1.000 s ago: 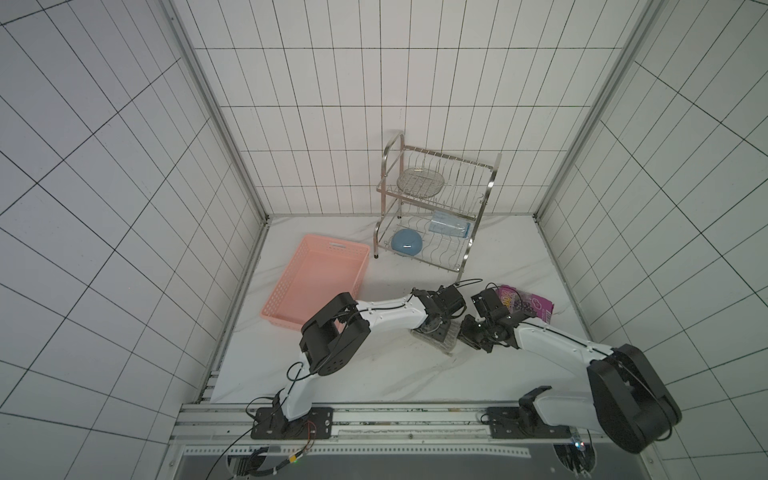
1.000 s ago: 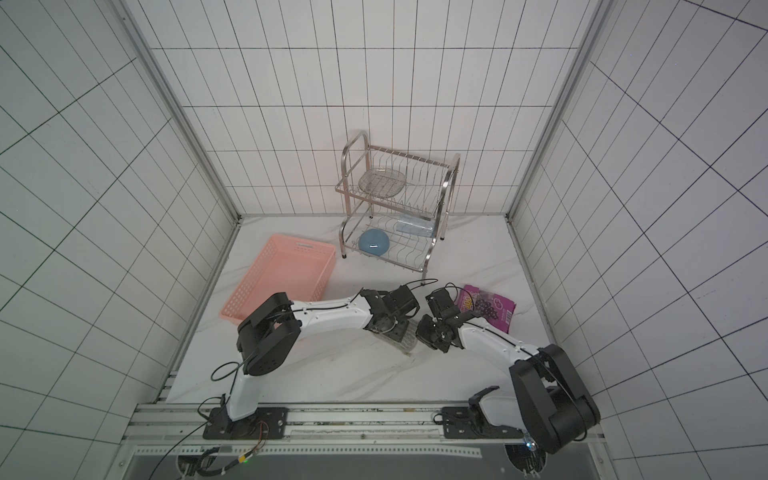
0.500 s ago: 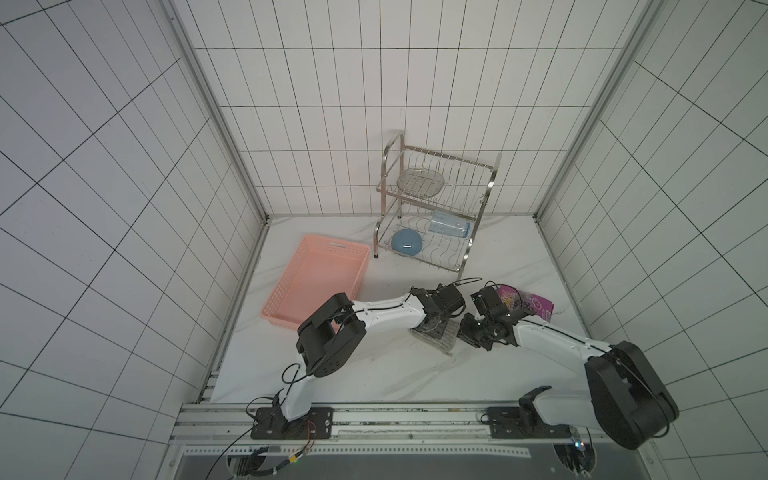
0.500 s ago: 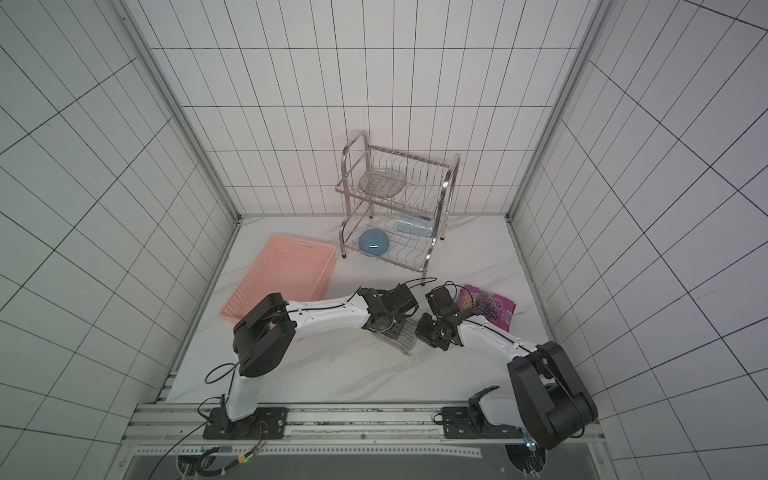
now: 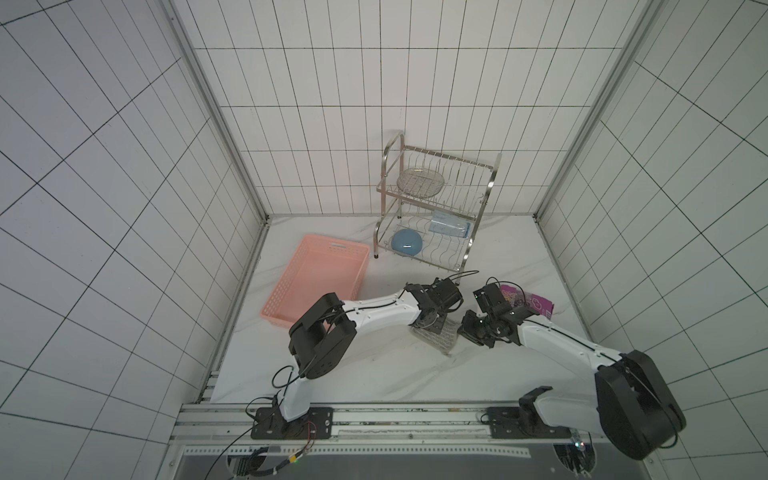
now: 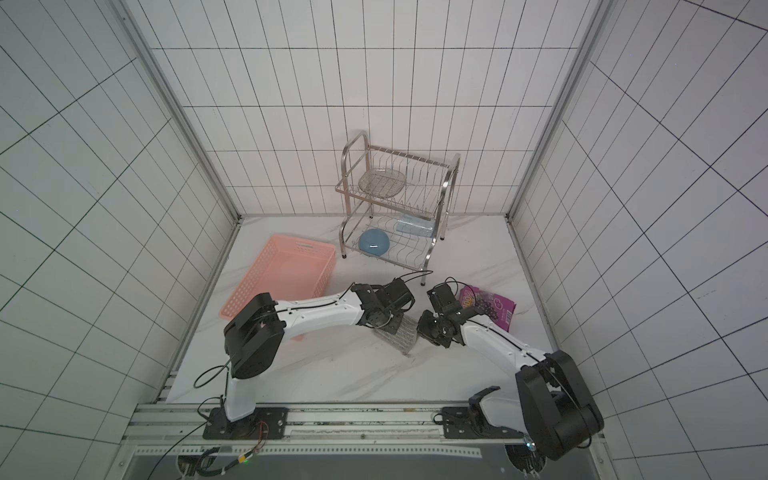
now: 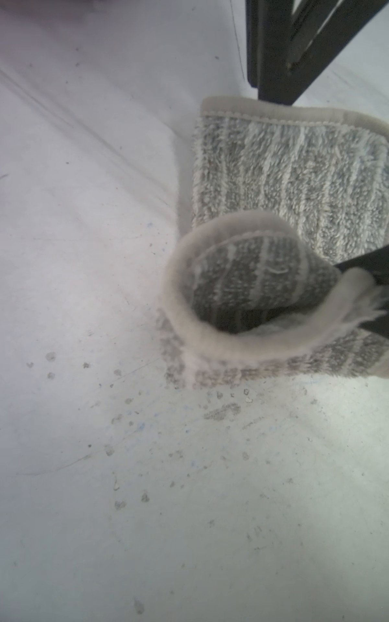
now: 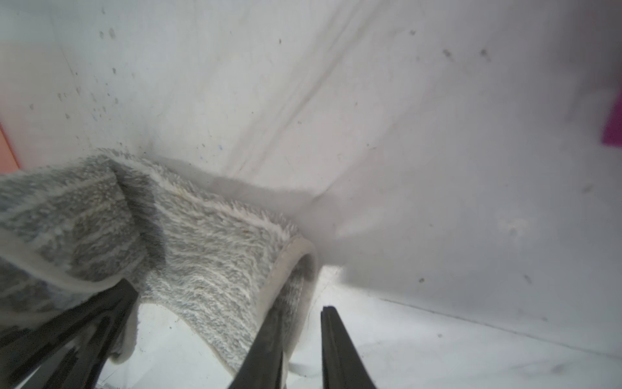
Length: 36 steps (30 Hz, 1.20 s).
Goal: Fold the square dishcloth
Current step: Fold the cleaning item at the center of the board.
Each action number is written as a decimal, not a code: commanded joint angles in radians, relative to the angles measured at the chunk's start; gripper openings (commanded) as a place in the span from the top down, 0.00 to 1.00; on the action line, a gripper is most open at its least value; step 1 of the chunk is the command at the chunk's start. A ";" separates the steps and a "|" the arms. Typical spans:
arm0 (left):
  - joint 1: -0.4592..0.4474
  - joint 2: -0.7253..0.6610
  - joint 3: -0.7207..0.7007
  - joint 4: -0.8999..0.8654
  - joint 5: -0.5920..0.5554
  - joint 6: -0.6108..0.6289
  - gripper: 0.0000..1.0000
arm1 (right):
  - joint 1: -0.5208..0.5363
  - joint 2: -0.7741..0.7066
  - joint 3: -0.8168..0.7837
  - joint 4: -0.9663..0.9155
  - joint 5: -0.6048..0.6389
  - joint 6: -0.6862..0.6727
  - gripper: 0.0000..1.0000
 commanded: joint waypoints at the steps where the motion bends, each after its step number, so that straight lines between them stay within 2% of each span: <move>1: 0.002 -0.055 -0.019 0.022 0.006 -0.008 0.93 | -0.006 -0.018 0.025 -0.037 0.011 -0.023 0.73; 6: 0.020 -0.085 -0.053 0.025 0.000 -0.026 0.96 | -0.005 -0.033 0.022 -0.037 -0.007 -0.007 0.71; 14: 0.040 -0.119 -0.097 0.034 -0.002 -0.055 0.96 | 0.008 -0.088 0.022 -0.069 -0.005 0.024 0.65; 23: 0.054 -0.161 -0.147 0.062 0.012 -0.088 0.96 | 0.031 -0.016 0.016 0.018 -0.037 0.041 0.60; 31: 0.069 -0.188 -0.182 0.083 0.044 -0.088 0.96 | 0.032 0.110 0.049 0.112 -0.087 0.018 0.68; 36: 0.073 -0.208 -0.198 0.088 0.050 -0.078 0.94 | 0.031 0.191 0.081 0.126 -0.087 0.005 0.77</move>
